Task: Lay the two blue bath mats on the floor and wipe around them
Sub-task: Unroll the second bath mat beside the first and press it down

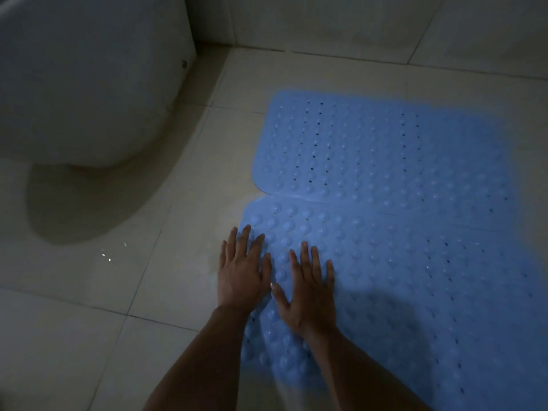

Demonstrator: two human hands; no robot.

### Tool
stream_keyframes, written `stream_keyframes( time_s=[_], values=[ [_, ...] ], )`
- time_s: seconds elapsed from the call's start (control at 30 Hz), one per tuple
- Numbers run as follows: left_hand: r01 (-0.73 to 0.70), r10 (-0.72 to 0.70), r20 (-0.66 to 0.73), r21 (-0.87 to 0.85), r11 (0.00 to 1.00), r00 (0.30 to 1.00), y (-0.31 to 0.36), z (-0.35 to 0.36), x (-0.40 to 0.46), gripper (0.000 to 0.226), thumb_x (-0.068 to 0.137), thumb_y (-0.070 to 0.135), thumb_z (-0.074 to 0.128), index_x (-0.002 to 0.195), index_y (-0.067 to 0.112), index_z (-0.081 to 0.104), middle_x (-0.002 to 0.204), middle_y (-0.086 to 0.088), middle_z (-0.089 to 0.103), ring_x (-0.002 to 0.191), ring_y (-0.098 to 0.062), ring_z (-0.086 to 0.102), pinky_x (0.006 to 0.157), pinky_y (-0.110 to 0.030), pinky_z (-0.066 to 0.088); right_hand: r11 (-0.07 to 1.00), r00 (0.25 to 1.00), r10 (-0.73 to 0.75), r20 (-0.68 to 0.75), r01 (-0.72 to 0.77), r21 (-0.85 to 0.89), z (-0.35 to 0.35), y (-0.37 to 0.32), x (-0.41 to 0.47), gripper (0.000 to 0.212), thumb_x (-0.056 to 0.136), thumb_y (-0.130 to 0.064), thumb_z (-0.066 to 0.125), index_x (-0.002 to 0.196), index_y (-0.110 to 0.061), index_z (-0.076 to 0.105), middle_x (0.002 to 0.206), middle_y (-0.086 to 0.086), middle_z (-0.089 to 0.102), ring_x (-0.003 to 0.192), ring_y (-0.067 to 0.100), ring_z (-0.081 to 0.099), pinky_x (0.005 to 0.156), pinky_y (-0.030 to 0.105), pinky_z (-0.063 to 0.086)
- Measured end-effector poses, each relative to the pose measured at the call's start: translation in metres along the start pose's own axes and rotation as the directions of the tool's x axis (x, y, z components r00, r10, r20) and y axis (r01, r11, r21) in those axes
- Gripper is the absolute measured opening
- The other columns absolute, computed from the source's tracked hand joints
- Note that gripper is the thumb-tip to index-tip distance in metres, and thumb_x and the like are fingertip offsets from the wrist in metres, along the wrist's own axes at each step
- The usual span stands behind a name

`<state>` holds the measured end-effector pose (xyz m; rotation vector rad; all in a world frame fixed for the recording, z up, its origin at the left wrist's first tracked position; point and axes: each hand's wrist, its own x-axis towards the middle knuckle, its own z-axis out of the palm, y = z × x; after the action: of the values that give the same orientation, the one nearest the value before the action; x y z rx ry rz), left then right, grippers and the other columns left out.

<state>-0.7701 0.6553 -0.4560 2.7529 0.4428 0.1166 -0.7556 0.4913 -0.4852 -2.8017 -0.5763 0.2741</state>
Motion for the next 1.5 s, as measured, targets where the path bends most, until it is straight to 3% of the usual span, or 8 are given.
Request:
stream_keyframes(
  time_s=[0.13,0.27,0.6,0.77,1.03,1.23,1.37,1.5],
  values=[
    [0.002,-0.003,-0.034,-0.021,1.0,0.999,0.014,-0.017,0.0,0.049,0.104,0.041,0.038,0.144,0.02,0.057,0.162,-0.008,0.041,0.154,-0.036,0.028,0.123,-0.057,0.03,0.983,0.99,0.021,0.141,-0.046,0.178,-0.019,0.0,0.013,0.069,0.098,-0.055,0.022,0.162,-0.03,0.024,0.173,0.0,0.0,0.16,0.017,-0.007,0.128,0.051,-0.005],
    [-0.027,0.027,-0.011,-0.029,0.999,1.0,0.035,-0.025,-0.006,0.049,0.103,0.04,0.04,0.142,0.018,0.059,0.158,-0.011,0.046,0.153,-0.038,0.031,0.121,-0.06,0.031,0.864,0.994,0.097,0.059,-0.114,0.49,-0.071,0.017,0.023,0.057,0.095,-0.035,0.035,0.15,-0.023,0.05,0.155,0.006,0.05,0.15,0.026,0.038,0.121,0.045,0.035],
    [-0.27,0.269,0.174,-0.022,0.963,0.947,0.121,0.047,-0.032,0.06,0.097,0.044,0.039,0.146,0.014,0.056,0.161,-0.018,0.04,0.152,-0.044,0.03,0.115,-0.065,0.036,0.938,0.959,0.196,-0.203,-0.124,0.324,-0.116,0.116,0.008,0.036,0.096,-0.016,0.056,0.131,-0.018,0.064,0.128,0.006,0.066,0.127,0.029,0.057,0.105,0.043,0.049],
    [-0.265,0.233,0.242,0.111,0.958,0.942,0.141,0.083,-0.039,0.079,0.1,0.063,0.031,0.165,0.019,0.02,0.173,-0.015,0.007,0.159,-0.04,-0.003,0.124,-0.067,0.008,0.939,0.936,0.194,-0.293,-0.09,0.333,-0.1,0.142,0.007,0.035,0.09,-0.017,0.057,0.123,-0.014,0.069,0.121,0.005,0.069,0.12,0.028,0.06,0.104,0.036,0.047],
    [-0.262,0.229,0.225,0.129,0.956,0.947,0.142,0.089,-0.044,0.079,0.101,0.067,0.033,0.164,0.02,0.023,0.173,-0.012,0.006,0.16,-0.036,-0.005,0.125,-0.064,0.007,0.937,0.914,0.167,-0.371,-0.03,0.348,-0.08,0.156,0.009,0.03,0.092,-0.016,0.059,0.121,-0.012,0.068,0.12,0.006,0.068,0.118,0.029,0.06,0.104,0.041,0.049],
    [-0.27,0.234,0.236,0.133,0.954,0.943,0.141,0.089,-0.044,0.089,0.097,0.076,0.027,0.166,0.02,0.017,0.174,-0.012,-0.002,0.159,-0.035,-0.011,0.126,-0.063,0.003,0.921,0.915,0.201,-0.351,-0.055,0.385,-0.091,0.161,0.001,0.031,0.092,-0.022,0.056,0.121,-0.017,0.067,0.121,0.001,0.066,0.12,0.026,0.059,0.104,0.039,0.048],
    [-0.221,0.163,0.41,0.099,0.97,0.897,0.147,0.074,-0.036,0.091,0.093,0.081,0.014,0.166,0.027,0.0,0.172,-0.006,-0.019,0.156,-0.03,-0.027,0.125,-0.06,-0.012,0.915,0.939,0.248,-0.237,-0.147,0.375,-0.114,0.168,-0.011,0.032,0.093,-0.03,0.056,0.122,-0.021,0.067,0.124,-0.001,0.067,0.122,0.025,0.059,0.104,0.042,0.049],
    [-0.145,0.15,0.386,-0.043,0.988,0.91,0.153,0.042,-0.025,0.083,0.088,0.065,0.01,0.154,0.026,0.045,0.171,-0.008,0.023,0.16,-0.03,0.007,0.128,-0.054,0.01,0.883,0.955,0.295,-0.019,-0.265,0.387,-0.13,0.164,-0.018,0.026,0.097,-0.032,0.062,0.119,-0.021,0.069,0.124,0.005,0.067,0.121,0.028,0.059,0.103,0.043,0.048]
  ],
)
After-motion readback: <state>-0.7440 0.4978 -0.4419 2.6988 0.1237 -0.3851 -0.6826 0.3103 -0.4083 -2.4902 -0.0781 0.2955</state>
